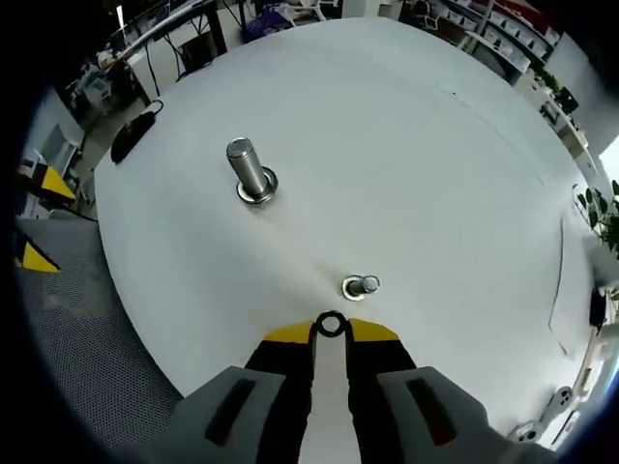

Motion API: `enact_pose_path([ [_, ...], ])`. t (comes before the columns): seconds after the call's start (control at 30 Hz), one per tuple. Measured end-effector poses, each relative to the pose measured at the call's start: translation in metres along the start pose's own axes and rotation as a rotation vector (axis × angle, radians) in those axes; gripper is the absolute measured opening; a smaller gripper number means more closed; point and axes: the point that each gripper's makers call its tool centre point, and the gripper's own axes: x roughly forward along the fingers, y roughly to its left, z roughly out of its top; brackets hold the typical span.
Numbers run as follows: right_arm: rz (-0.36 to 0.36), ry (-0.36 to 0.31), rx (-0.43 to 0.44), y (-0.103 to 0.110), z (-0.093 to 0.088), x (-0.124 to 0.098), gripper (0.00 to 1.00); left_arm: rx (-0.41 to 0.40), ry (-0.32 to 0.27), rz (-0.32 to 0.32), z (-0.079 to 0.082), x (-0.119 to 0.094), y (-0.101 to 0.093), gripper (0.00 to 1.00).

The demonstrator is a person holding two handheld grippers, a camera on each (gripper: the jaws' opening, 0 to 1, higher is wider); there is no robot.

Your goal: Place the washer onto the threaded stud by aligning its center hole with the stud, sliding it down to the base, and recovering from edge contact or off-axis alignment until the washer reaches the visible bottom stop.

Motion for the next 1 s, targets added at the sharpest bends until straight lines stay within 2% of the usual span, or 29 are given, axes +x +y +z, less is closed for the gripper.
enact_pose_path([
  [0.2,-0.020,-0.034,0.004,-0.008,0.010,-0.014,0.14,0.001,-0.001,0.000,0.000,0.000,0.000,0.33],
  [0.4,-0.047,-0.068,-0.028,-0.010,0.020,-0.023,0.14,0.008,-0.006,-0.003,0.002,0.000,-0.001,0.33],
  [0.67,-0.073,-0.105,-0.050,-0.015,0.030,-0.027,0.14,0.009,-0.010,-0.002,0.003,-0.001,-0.001,0.33],
  [1.0,-0.074,-0.099,-0.100,-0.014,0.033,-0.023,0.14,0.012,-0.010,-0.004,0.003,0.000,-0.002,0.33],
])
